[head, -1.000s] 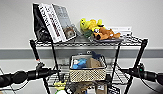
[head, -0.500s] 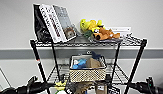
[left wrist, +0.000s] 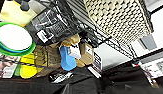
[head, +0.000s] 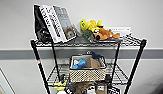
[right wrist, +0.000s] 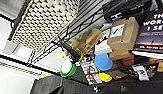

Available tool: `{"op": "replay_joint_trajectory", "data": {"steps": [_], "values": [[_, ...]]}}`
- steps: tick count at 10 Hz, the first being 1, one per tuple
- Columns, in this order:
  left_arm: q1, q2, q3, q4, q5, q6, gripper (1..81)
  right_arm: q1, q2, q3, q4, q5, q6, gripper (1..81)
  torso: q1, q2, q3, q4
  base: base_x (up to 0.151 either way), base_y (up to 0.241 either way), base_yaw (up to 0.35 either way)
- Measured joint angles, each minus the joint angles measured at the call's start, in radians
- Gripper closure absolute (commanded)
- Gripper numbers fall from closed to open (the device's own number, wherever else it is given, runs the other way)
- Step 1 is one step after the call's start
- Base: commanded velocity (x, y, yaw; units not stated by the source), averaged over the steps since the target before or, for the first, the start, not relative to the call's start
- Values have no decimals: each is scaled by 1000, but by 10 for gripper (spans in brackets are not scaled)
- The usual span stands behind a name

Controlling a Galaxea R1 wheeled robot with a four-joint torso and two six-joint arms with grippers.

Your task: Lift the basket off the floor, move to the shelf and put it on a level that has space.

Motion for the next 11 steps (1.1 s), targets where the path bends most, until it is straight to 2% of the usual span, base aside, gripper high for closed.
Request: {"op": "replay_joint_trajectory", "data": {"steps": [2, 5, 8, 11], "values": [[153, 31, -39, 55, -84, 1, 10, -117, 31, -45, -22, 10, -1, 10, -1, 0, 1, 0, 0, 0, 0], [343, 148, -218, 126, -187, 0, 10, -246, 162, -200, -59, 28, -1, 10, -2, -2, 2, 0, 0, 0, 0], [438, 336, -421, 171, -248, 0, 10, -357, 323, -365, -104, 34, -4, 10, -2, -2, 2, 0, 0, 0, 0], [504, 487, -618, 190, -270, 0, 10, -429, 444, -543, -139, 36, -5, 10, -3, -3, 2, 0, 0, 0, 0]]}}
